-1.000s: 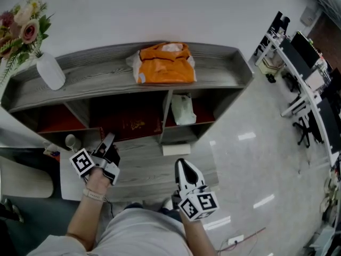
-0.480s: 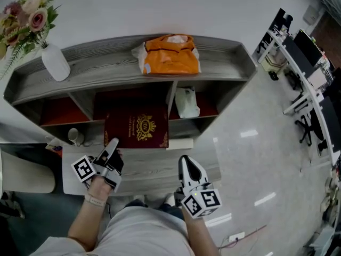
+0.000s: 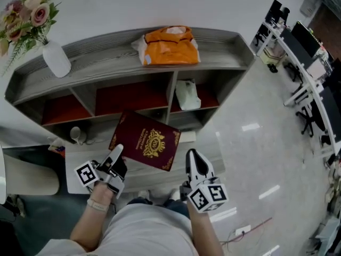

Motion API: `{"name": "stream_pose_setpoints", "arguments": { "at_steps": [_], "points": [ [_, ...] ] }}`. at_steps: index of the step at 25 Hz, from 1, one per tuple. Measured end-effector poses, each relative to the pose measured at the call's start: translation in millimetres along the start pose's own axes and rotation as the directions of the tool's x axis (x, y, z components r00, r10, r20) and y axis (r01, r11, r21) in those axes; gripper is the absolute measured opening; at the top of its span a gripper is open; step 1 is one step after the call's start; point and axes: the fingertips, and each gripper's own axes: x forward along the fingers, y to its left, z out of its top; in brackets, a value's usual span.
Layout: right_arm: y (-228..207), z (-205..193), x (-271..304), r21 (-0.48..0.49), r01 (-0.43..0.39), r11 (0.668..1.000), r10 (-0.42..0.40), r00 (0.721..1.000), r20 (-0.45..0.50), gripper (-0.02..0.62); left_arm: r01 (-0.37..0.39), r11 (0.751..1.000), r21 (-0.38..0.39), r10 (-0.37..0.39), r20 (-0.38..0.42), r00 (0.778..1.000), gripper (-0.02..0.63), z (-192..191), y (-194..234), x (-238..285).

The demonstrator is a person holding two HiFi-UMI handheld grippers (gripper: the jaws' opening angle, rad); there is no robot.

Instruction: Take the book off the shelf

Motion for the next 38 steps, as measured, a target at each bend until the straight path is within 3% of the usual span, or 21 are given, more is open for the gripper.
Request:
{"name": "stream_pose_setpoints", "arguments": {
  "at_steps": [10,23,38],
  "points": [
    [-17,5,-30,-0.001,0.082,0.997,-0.082,0.996,0.028,0.025,0.021,0.998,-0.051,-0.027,-0.120,0.992,0.227,-37,2,26],
    [-67,38,-76,-0.017,0.215,0.976,-0.212,0.971,0.110,0.025,0.082,0.993,-0.082,-0.101,-0.271,0.957,0.227,-96,-19,100],
    [-79,50,-88,-0.116,0.223,0.968,-0.211,0.971,0.113,0.025,0.096,0.991,-0.092,-0.120,-0.315,0.941,0.227,-120,-28,131]
  ]
}}
